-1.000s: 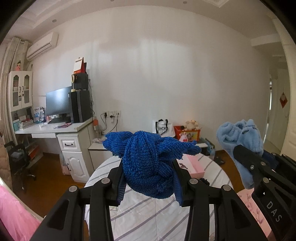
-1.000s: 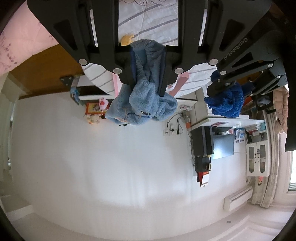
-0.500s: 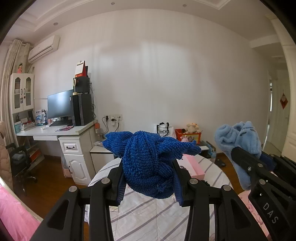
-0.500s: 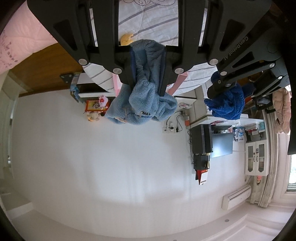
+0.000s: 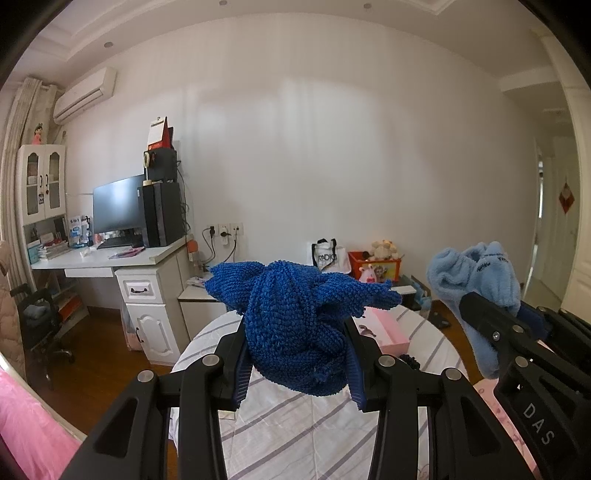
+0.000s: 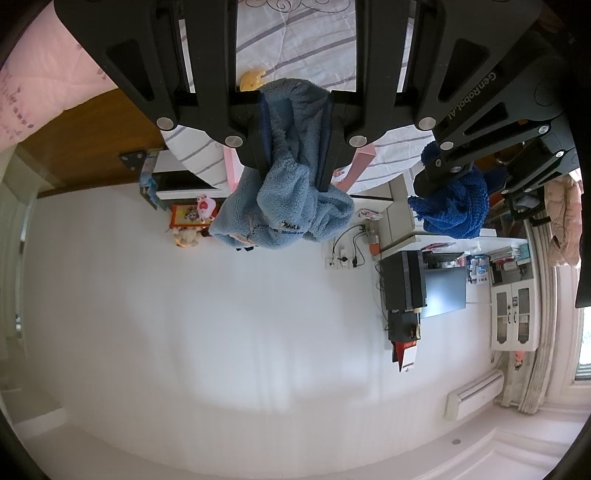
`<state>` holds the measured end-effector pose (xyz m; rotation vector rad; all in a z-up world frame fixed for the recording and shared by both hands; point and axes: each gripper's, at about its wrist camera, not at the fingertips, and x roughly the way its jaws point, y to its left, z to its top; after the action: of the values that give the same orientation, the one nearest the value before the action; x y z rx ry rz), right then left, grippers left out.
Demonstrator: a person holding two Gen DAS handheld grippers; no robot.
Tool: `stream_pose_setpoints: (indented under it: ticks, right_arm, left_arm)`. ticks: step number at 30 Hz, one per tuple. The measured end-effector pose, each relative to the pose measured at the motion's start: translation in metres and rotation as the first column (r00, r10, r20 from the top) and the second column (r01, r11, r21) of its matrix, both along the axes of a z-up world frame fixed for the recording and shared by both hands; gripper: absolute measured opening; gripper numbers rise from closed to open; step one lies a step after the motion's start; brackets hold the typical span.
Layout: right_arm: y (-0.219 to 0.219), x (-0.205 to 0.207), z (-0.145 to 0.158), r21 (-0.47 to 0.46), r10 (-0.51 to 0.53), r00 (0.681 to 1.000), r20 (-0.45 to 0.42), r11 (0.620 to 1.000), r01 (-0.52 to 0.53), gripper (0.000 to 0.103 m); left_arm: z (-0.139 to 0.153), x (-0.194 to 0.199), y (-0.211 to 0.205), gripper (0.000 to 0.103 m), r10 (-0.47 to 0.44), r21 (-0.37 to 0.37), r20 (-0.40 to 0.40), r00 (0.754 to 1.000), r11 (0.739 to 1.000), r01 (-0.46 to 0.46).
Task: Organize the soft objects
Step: 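Carry the blue knitted cloth and light blue cloth up over the pink box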
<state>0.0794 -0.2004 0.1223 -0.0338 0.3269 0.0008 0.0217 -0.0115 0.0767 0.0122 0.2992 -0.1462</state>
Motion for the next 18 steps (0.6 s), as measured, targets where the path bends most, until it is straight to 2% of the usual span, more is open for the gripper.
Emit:
stream_pose_setpoints:
  ticks: [10,18]
  right_arm:
    - [0.000,0.017,-0.004,0.013,-0.016,0.999,-0.033,1.000,0.016,0.020]
    - [-0.004,0.037,-0.013,0.025,-0.026,0.997,-0.074,0.999,0.028,0.020]
  left_arm:
    - [0.007,0.023,0.003,0.039,-0.016,-0.004,-0.042,0.999,1.000,0.015]
    - [0.004,0.059,-0.001,0.039,-0.023,0.003,-0.097,0.995,1.000,0.024]
